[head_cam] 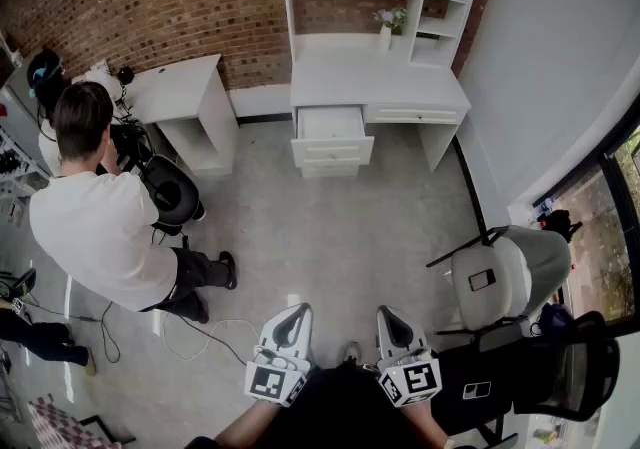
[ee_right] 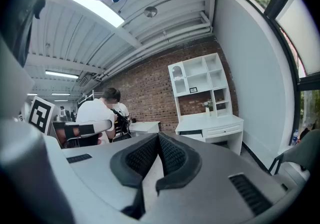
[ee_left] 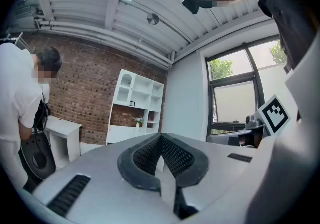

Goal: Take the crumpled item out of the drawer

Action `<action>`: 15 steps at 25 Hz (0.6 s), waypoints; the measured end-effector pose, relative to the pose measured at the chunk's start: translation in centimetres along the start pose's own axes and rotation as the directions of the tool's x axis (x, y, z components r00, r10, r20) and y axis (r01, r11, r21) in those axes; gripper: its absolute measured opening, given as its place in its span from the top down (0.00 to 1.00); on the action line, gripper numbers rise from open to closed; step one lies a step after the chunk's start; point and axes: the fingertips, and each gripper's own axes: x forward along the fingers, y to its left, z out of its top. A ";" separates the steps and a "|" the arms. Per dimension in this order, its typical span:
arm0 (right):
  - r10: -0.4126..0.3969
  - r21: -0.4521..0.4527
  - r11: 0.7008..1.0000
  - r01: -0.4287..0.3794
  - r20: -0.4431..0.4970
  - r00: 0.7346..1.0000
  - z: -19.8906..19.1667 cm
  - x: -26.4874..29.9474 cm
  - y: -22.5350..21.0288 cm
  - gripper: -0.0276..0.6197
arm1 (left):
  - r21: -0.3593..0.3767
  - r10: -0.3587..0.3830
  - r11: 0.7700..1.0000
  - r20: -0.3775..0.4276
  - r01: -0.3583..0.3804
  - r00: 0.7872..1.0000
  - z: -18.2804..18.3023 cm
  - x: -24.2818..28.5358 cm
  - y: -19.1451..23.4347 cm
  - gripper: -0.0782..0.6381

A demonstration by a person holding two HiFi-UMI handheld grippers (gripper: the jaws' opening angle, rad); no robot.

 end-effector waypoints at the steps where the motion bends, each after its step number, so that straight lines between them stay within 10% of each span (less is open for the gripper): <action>1: 0.002 -0.001 1.000 -0.002 0.001 1.000 0.0 0.0 -0.2 0.94 | 0.001 0.001 1.000 -0.001 -0.001 1.000 -0.1 0.2 -0.1 0.86; 15: 0.038 -0.001 0.999 -0.038 -0.006 0.999 0.0 -0.2 -4.2 0.94 | 0.005 0.013 1.000 -0.008 -0.013 1.000 -0.8 3.6 -3.3 0.86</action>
